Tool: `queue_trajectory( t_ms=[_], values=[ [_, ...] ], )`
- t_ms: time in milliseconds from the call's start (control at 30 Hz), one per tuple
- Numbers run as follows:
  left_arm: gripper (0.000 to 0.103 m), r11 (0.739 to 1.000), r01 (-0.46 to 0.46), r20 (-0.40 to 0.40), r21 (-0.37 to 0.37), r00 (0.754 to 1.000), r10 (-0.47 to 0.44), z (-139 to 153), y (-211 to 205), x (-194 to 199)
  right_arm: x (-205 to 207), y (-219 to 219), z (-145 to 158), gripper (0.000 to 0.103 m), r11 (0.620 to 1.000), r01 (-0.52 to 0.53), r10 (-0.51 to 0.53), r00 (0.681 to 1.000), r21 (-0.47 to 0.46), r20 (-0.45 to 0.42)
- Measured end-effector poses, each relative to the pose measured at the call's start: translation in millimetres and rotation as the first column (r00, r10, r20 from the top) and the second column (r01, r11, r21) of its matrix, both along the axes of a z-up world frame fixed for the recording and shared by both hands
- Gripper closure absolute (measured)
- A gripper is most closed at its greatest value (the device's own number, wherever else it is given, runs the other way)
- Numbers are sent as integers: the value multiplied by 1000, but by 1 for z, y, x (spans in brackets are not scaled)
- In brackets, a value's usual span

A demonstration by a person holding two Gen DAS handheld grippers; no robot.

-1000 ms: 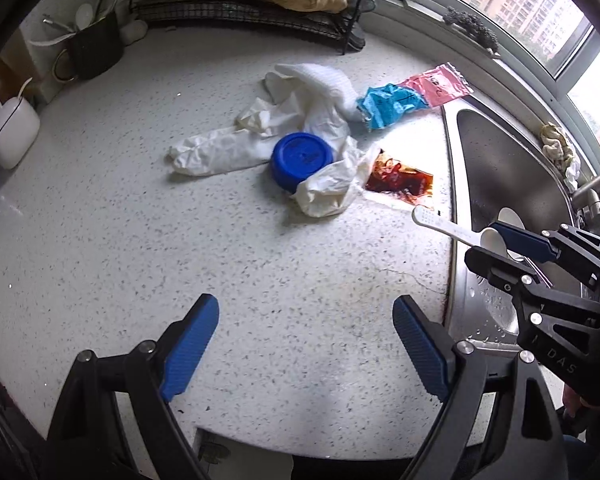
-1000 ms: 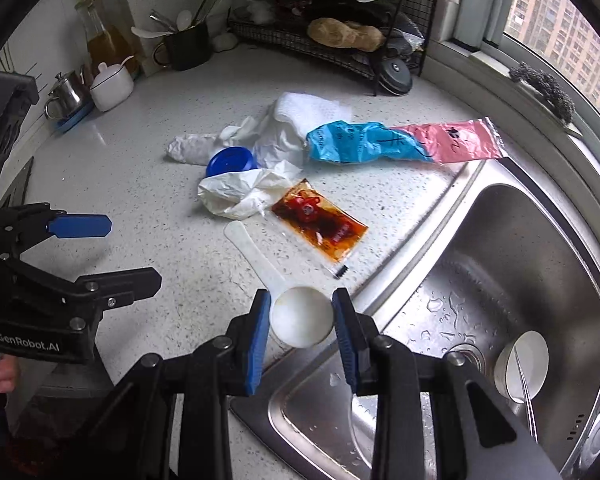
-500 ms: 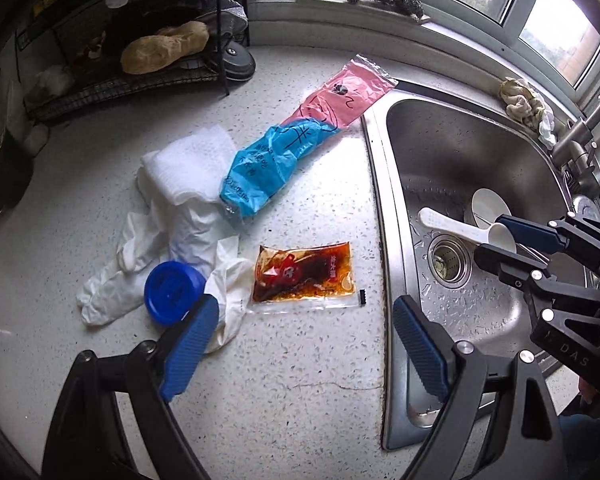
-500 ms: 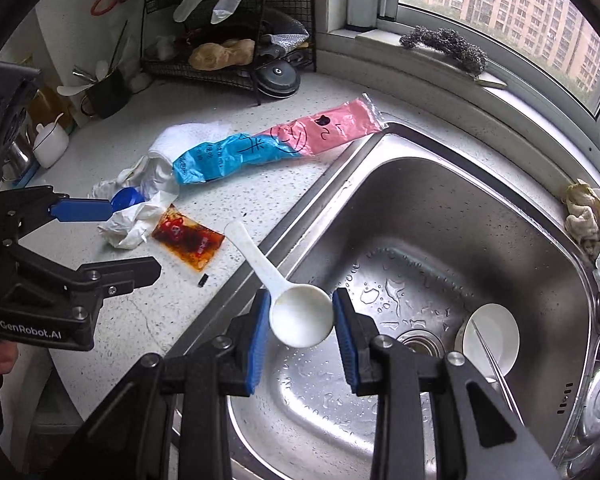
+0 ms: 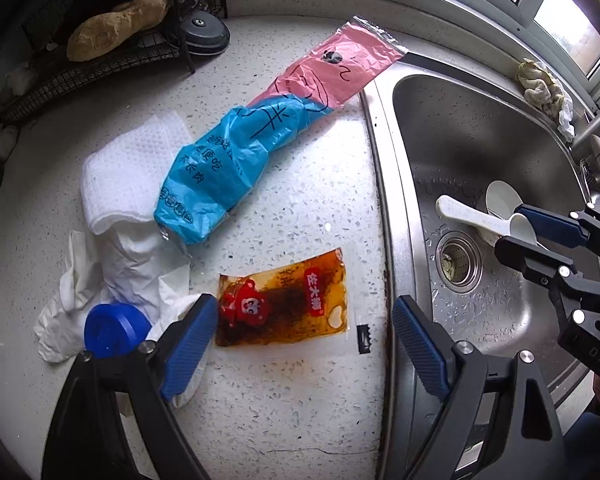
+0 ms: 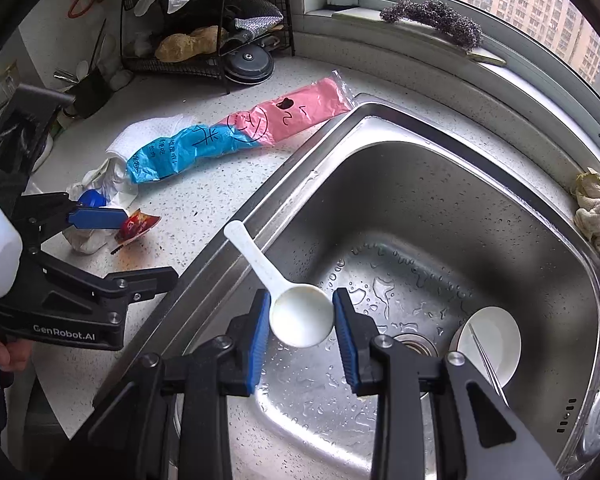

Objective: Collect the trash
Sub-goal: 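Grasp the red sauce packet with the left gripper while the right gripper holds the scoop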

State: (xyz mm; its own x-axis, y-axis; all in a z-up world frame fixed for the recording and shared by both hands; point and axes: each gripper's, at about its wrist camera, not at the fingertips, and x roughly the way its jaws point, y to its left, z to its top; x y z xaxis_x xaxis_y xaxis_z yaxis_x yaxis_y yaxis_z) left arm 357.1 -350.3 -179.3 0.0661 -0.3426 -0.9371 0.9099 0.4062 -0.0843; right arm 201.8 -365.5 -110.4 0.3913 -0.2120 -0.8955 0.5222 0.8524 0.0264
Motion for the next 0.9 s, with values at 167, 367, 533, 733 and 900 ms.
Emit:
queue_trajectory(
  t_ms=[167, 367, 533, 733, 900],
  values=[
    [17, 1000, -21, 0, -20, 1000, 21, 0, -12, 3, 1, -7, -2, 73, 1000, -9, 9, 1000, 9, 6],
    [85, 998, -30, 13, -46, 999, 30, 6, -17, 5, 1, -15, -1, 73, 1000, -8, 8, 1000, 18, 16],
    [93, 997, -24, 13, -67, 1000, 25, 6, -6, 5, 3, -13, -1, 73, 1000, -18, 18, 1000, 19, 20],
    [98, 995, -35, 24, -91, 999, 38, 14, 14, 2, 5, -4, 4, 73, 999, -34, 34, 999, 7, 27],
    [98, 990, -64, 24, -122, 997, 68, 23, 39, 1, 7, 10, 10, 73, 999, -54, 54, 998, -1, 37]
  ],
)
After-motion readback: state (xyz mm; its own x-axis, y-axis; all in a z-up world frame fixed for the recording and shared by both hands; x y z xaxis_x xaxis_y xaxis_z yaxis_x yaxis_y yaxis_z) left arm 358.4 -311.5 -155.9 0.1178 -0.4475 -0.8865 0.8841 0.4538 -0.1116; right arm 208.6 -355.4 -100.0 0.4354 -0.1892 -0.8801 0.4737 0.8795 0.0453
